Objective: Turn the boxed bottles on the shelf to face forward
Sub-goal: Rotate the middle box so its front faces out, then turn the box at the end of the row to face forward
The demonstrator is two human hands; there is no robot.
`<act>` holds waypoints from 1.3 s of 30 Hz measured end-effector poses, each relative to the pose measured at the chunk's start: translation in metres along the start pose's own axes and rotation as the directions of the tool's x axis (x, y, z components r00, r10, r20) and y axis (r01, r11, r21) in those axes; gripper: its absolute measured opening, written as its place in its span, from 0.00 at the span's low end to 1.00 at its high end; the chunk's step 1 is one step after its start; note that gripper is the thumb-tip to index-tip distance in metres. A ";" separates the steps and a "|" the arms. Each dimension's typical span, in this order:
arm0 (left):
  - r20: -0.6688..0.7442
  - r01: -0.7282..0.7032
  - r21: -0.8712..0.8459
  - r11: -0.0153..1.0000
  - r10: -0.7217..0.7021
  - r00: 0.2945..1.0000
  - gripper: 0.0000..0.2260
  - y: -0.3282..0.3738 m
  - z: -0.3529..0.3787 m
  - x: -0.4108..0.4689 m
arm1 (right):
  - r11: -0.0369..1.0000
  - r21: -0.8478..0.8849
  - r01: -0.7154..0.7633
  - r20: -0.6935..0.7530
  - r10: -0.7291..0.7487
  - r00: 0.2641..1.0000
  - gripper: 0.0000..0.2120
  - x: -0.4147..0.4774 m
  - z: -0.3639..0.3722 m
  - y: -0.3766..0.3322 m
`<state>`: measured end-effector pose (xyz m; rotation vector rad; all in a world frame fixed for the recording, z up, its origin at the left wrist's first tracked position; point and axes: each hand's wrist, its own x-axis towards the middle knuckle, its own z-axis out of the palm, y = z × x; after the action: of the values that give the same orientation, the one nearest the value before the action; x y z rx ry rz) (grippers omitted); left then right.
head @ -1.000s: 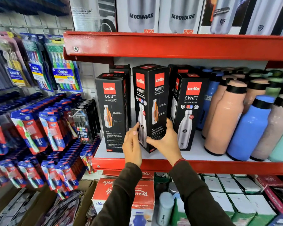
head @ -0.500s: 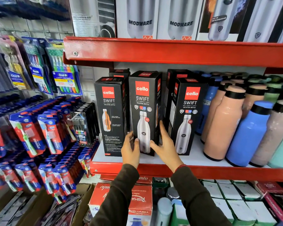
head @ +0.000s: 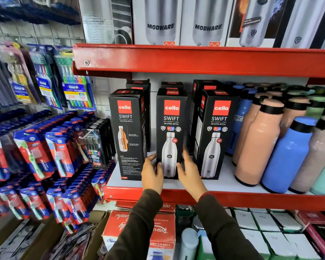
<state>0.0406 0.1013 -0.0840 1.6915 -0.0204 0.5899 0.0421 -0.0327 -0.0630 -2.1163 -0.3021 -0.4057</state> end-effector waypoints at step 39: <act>-0.033 -0.072 0.103 0.992 0.076 0.997 0.16 -0.026 -0.123 0.042 | 0.966 0.256 0.031 -0.130 0.003 0.992 0.19 -0.005 0.108 -0.066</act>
<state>0.0402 0.2333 -0.0806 1.7844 -0.0271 0.6879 0.0325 0.0934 -0.0707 -1.8258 -0.2788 -0.4827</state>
